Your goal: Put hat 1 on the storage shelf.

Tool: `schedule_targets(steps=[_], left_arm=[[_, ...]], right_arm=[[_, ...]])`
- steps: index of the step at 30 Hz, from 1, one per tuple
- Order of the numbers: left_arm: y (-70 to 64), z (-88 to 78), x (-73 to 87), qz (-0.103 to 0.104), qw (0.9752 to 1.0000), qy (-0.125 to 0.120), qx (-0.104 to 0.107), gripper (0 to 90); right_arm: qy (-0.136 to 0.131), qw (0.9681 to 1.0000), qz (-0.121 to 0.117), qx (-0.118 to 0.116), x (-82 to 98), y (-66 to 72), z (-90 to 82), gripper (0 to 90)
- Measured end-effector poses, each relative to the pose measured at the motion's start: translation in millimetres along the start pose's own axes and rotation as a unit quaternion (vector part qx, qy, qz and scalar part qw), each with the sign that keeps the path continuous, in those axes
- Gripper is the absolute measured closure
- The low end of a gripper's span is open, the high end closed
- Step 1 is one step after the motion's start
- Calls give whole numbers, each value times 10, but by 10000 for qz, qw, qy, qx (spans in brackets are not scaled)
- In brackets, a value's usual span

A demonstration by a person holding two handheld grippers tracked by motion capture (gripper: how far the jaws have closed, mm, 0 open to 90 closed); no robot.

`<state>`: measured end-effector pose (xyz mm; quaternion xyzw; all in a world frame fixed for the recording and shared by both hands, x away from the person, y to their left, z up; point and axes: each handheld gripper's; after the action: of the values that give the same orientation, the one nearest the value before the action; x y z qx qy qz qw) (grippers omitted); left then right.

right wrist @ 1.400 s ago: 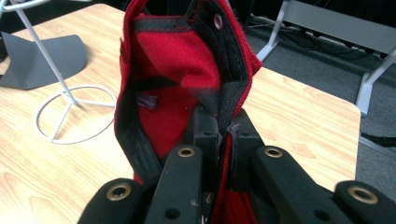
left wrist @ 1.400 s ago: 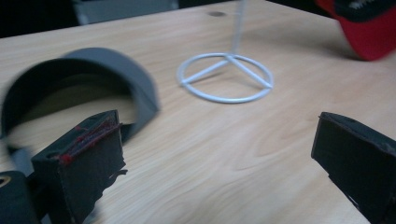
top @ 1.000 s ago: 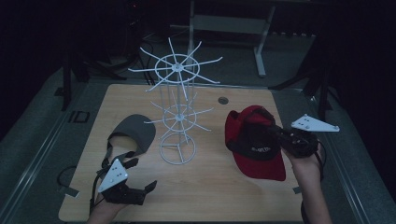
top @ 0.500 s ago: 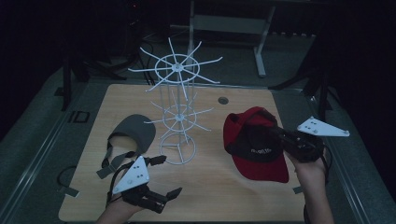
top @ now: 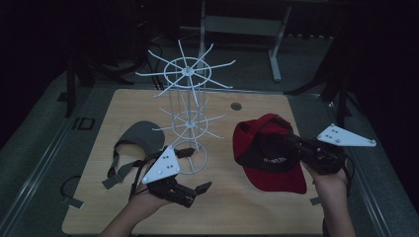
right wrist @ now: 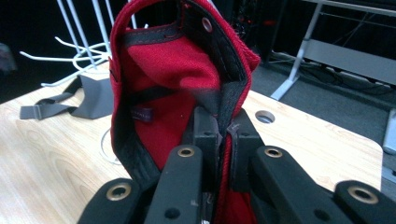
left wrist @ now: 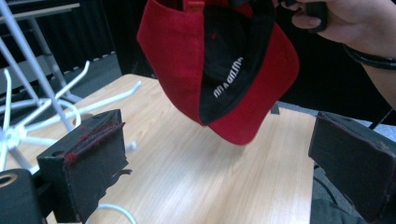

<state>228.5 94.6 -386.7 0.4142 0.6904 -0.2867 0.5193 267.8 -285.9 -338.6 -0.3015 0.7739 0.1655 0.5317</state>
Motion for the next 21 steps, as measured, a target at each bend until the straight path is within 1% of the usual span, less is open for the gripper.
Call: schedule_targets(steps=[1, 2, 3, 5, 6, 8, 9, 11, 13, 16, 18, 19, 20, 21], left_arm=[[13, 24, -22, 17, 10000, 10, -33, 43], [28, 48, -42, 0, 10000, 13, -11, 43], [41, 73, -60, -23, 10000, 24, -44, 43], [57, 118, -93, 2, 10000, 31, -61, 43], [61, 142, -108, 19, 9999, 37, -107, 43], [78, 192, -135, 15, 9999, 65, -128, 43], [78, 192, -135, 15, 9999, 65, -128, 43], [100, 248, -175, -33, 9999, 47, -160, 43], [111, 293, -211, -17, 9997, 51, -226, 43], [145, 381, -252, -40, 9997, 96, -224, 45], [151, 433, -278, -50, 9996, 118, -244, 45], [155, 461, -295, -50, 9997, 120, -221, 46], [154, 501, -316, -43, 9996, 137, -255, 53], [155, 522, -328, -52, 9996, 126, -231, 53]], right_arm=[[-24, 10000, 15, -37, -7, 7, -8, 848], [-50, 10000, 40, -64, -13, 15, -16, 848], [-83, 9999, 55, -77, -20, 23, -22, 848], [-121, 9998, 70, -111, -34, 35, -31, 848], [-148, 9998, 66, -135, -42, 43, -35, 848], [-148, 9998, 23, -139, -63, 68, -41, 848], [-148, 9998, 23, -139, -63, 68, -41, 848], [-172, 9997, -11, -172, -94, 106, -54, 848], [-181, 9996, -51, -193, -113, 132, -65, 848], [-201, 9995, -109, -228, -144, 166, -82, 848], [-217, 9993, -136, -264, -162, 191, -94, 848], [-220, 9992, -144, -287, -170, 207, -101, 848], [-226, 9991, -172, -304, -178, 223, -106, 848], [-232, 9990, -185, -332, -186, 243, -111, 848]])
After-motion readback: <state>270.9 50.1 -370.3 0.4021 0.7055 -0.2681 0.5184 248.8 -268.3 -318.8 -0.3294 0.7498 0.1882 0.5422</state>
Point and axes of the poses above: each handheld gripper's, and its own axes: z roughly forward along the jaws, x roughly out of its underside, y roughly to its left, and after that the axes turned 1 degree about -z, right-handed
